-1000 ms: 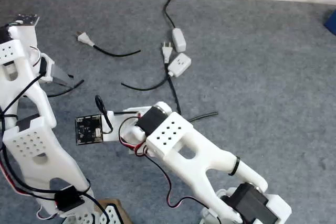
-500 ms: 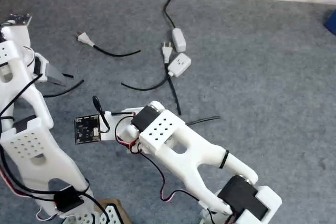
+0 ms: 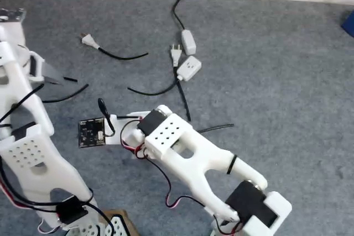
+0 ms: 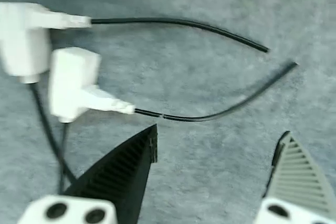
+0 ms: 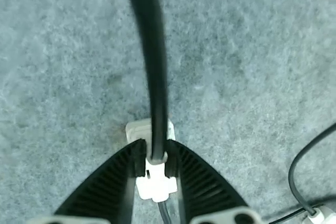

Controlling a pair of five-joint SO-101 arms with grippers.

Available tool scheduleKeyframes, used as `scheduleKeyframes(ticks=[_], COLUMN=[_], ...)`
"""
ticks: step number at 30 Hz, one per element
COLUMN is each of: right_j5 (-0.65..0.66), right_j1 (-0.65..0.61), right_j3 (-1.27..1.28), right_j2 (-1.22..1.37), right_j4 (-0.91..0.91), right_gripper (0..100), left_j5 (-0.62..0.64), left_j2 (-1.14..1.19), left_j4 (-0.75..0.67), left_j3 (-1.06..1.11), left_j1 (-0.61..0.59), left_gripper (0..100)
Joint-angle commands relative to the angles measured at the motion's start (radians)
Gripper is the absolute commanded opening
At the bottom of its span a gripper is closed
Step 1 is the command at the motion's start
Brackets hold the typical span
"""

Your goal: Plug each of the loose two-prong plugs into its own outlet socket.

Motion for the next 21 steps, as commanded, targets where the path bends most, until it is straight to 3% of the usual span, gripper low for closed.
scheduleKeyframes(ticks=[1, 17, 21], right_j5=[-0.015, -0.043, -0.112], right_j1=[0.022, 0.11, 0.105], right_j3=[-0.005, 0.067, 0.065], right_j2=[0.084, 0.105, 0.097], right_j4=[-0.025, -0.027, -0.031], right_gripper=[0.7, 0.7, 0.8], left_j5=[-0.003, -0.005, -0.005], left_j2=[-0.013, -0.071, -0.12], left_j4=[0.043, 0.055, 0.061], left_j3=[-0.094, -0.162, -0.159], left_j1=[-0.036, -0.097, -0.093], left_gripper=[35, 35, 35])
